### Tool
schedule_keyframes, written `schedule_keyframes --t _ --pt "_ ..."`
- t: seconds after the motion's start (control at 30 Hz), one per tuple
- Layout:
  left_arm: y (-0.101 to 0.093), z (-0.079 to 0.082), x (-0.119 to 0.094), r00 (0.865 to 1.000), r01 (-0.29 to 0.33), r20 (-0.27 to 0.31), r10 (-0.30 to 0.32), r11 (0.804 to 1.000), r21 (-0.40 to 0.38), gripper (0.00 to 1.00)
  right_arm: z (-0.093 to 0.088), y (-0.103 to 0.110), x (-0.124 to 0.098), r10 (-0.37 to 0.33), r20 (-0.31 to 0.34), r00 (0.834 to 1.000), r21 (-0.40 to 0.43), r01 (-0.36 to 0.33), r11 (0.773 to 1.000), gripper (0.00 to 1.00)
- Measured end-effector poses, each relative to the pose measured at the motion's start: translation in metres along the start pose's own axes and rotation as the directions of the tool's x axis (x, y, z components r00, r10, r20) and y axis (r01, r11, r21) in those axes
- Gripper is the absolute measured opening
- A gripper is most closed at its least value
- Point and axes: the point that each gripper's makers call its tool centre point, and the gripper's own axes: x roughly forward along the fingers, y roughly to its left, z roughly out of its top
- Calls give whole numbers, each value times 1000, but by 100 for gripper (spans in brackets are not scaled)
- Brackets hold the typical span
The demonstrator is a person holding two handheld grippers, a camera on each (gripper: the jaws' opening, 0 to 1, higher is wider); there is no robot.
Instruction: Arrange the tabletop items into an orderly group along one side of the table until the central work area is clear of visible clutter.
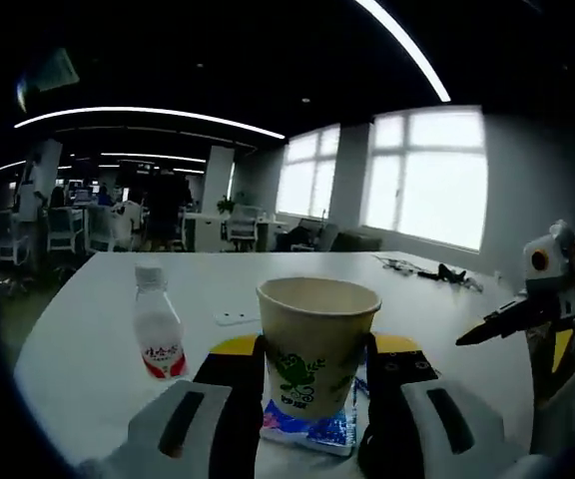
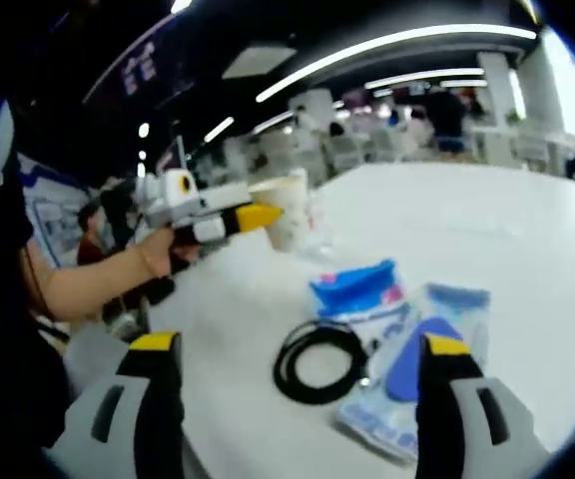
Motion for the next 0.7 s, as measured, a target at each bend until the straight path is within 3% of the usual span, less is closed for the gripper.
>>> schedule_keyframes --t 0.7 --pt "36 -14 47 997 -79 23 80 997 -13 40 -11 -26 20 1 -50 999 -5 -1 1000 91"
